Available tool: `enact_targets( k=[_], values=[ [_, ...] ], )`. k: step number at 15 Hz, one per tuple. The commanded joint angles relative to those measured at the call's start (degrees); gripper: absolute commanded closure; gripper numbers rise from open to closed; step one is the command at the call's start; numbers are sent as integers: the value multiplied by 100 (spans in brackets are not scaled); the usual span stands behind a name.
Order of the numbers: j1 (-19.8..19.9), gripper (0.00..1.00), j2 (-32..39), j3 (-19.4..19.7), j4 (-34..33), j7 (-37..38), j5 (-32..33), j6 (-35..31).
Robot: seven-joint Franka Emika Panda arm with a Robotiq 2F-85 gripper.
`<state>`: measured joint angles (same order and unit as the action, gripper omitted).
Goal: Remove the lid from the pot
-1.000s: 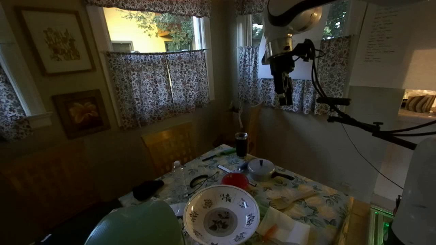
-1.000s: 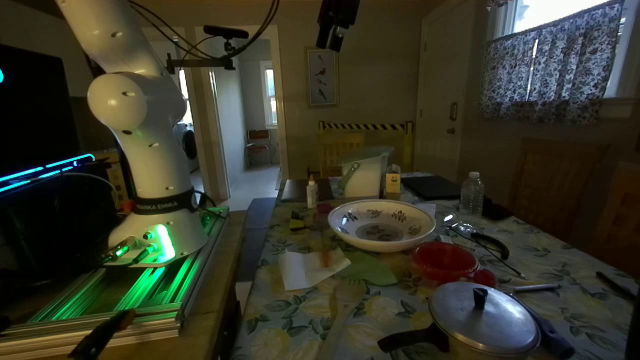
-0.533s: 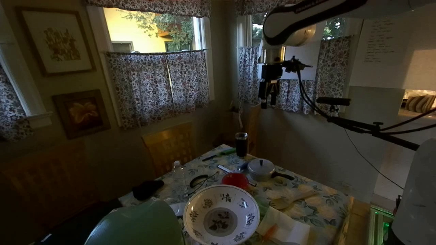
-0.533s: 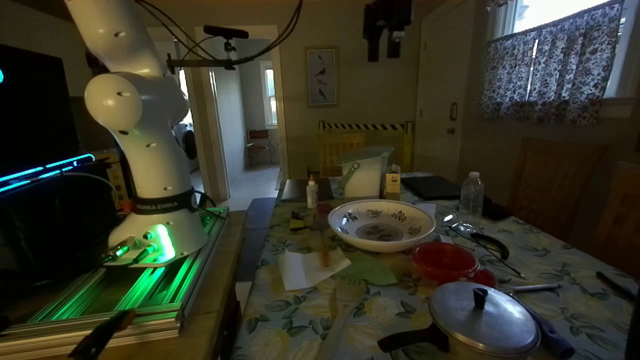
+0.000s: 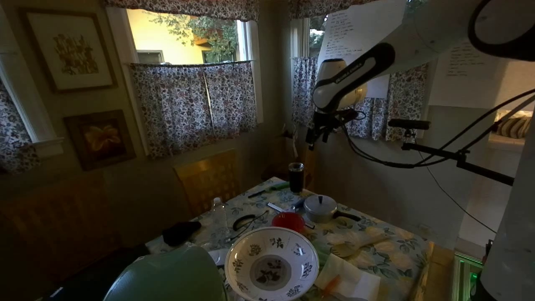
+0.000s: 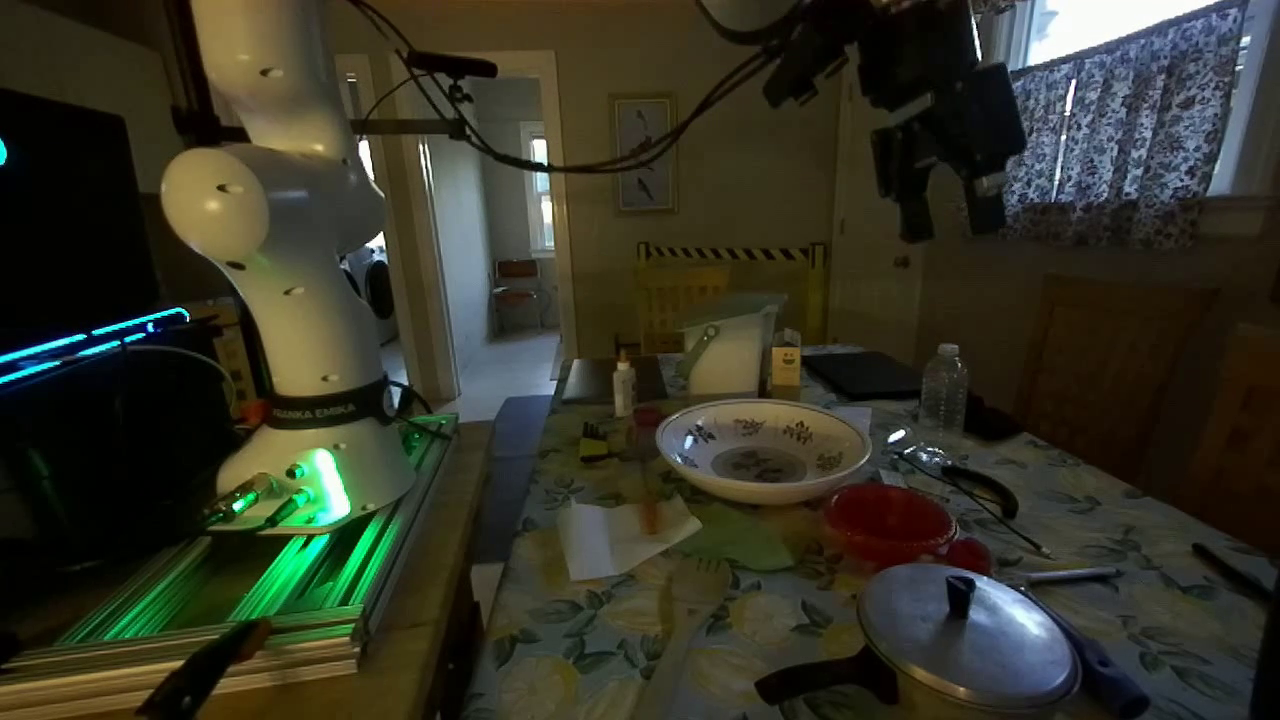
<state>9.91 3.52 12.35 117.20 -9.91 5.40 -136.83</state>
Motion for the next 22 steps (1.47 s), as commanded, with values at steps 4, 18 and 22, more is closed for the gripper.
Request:
enact_targets(
  k=[4,18,22],
  values=[
    [243,0,1003,24,-212,429,-140,-412],
    [502,0,1611,-78,-388,154,-525,-25],
    [792,0,1862,-225,-406,-358,-1002,-358]
  ],
)
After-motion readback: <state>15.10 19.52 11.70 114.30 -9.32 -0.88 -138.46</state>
